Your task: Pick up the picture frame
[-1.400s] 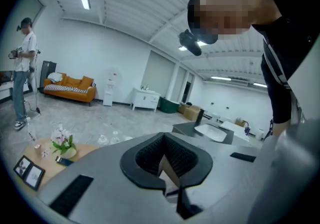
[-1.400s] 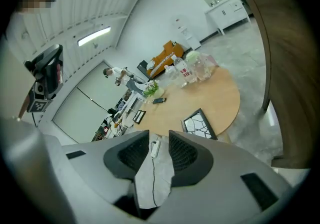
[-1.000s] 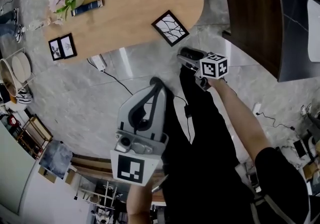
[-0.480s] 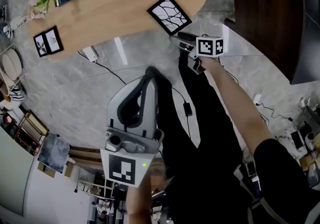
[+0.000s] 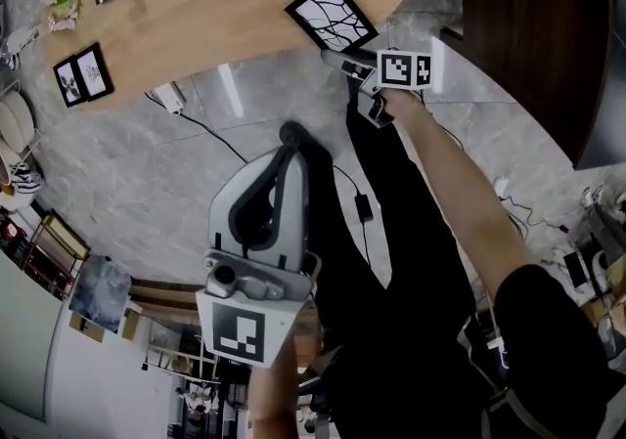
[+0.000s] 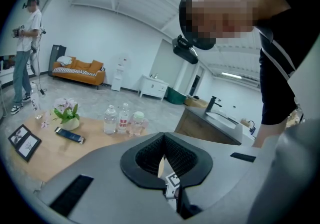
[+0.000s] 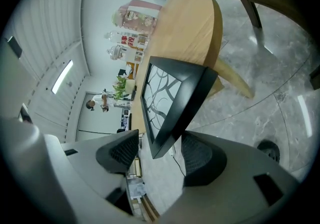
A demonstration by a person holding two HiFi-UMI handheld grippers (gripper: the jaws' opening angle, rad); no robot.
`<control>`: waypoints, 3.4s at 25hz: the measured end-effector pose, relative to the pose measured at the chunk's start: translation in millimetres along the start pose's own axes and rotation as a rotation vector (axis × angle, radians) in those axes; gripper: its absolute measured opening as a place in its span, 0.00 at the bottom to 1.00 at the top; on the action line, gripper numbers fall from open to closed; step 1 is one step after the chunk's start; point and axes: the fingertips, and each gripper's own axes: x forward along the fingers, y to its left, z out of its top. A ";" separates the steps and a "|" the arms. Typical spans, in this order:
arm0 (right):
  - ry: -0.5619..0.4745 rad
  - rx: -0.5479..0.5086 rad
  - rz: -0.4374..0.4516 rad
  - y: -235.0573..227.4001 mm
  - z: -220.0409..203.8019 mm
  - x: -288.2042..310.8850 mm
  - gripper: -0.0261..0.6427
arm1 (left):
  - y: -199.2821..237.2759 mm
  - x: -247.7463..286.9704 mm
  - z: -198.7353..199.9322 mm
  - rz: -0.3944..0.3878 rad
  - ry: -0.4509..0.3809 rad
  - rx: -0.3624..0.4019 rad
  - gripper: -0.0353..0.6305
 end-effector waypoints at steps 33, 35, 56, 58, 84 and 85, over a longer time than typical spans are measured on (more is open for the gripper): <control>-0.037 -0.003 0.139 46.7 8.6 -24.1 0.15 | -21.1 -30.7 12.5 0.032 -0.025 0.024 0.07; -0.044 -0.003 0.148 52.8 10.0 -27.6 0.15 | -22.9 -36.0 15.5 0.036 -0.032 0.027 0.07; -0.278 -0.045 0.360 261.8 -36.3 -131.8 0.15 | -61.5 -171.2 52.0 -0.029 -0.141 0.169 0.07; -0.313 -0.048 0.367 289.5 -54.0 -143.3 0.15 | -65.5 -199.2 51.0 -0.051 -0.152 0.193 0.07; -0.731 0.021 0.431 561.8 -294.6 -323.1 0.15 | -104.9 -479.0 40.6 -0.272 -0.250 0.246 0.07; -0.743 0.022 0.439 566.3 -298.3 -331.0 0.15 | -106.1 -481.7 44.1 -0.271 -0.259 0.252 0.07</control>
